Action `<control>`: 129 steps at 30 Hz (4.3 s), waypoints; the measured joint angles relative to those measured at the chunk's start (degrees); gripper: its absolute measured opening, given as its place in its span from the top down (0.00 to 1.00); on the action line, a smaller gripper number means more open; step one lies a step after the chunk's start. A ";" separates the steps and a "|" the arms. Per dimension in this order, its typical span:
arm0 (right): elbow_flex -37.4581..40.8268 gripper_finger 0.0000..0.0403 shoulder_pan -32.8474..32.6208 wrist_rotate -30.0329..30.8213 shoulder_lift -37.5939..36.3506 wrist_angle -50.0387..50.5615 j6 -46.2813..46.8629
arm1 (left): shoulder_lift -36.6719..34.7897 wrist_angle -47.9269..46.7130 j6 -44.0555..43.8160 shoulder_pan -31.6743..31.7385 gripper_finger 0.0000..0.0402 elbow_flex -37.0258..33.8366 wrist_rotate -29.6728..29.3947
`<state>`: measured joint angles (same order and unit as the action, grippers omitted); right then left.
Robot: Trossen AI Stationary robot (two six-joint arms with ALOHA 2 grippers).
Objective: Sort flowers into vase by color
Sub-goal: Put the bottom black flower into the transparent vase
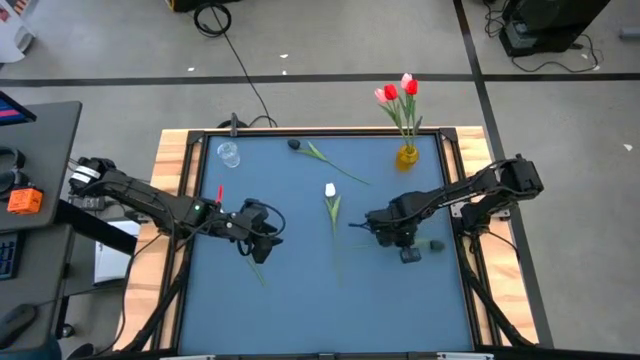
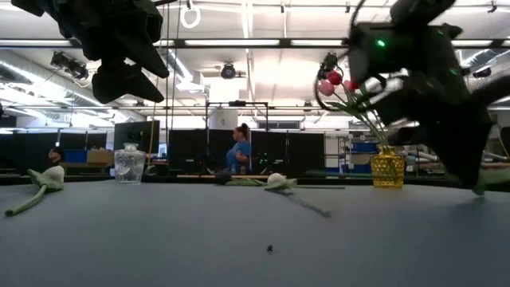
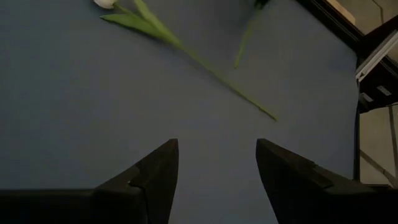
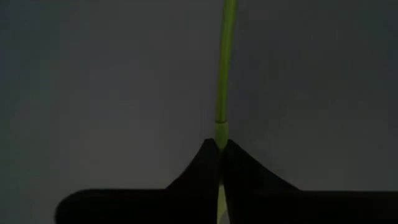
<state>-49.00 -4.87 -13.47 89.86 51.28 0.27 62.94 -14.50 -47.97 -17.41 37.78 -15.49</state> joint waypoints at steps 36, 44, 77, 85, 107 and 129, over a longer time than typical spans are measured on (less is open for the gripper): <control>-15.49 0.95 10.08 -28.29 2.95 -56.70 90.93 | 4.29 30.41 73.68 0.25 0.45 4.36 -9.05; -15.51 0.94 10.10 -28.22 2.86 -60.69 94.65 | 11.32 23.30 78.69 2.73 0.45 10.10 -9.58; -15.45 0.70 12.36 -21.91 1.95 -60.28 70.11 | 11.40 15.12 73.43 5.19 0.99 12.55 -4.53; -15.45 0.50 15.55 -22.36 -1.42 -69.62 57.05 | 9.21 13.00 72.83 5.15 0.99 12.52 4.41; -15.47 0.54 21.23 -9.61 -9.30 -62.90 40.83 | -12.18 23.49 47.09 26.13 1.00 -4.55 4.24; -15.49 0.54 19.49 -12.64 -4.11 -60.84 37.89 | -17.87 20.39 41.06 64.35 1.00 -5.64 2.24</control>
<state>-64.49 14.62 -26.11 85.76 -9.56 38.16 45.06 5.89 -6.92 46.95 32.14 -13.25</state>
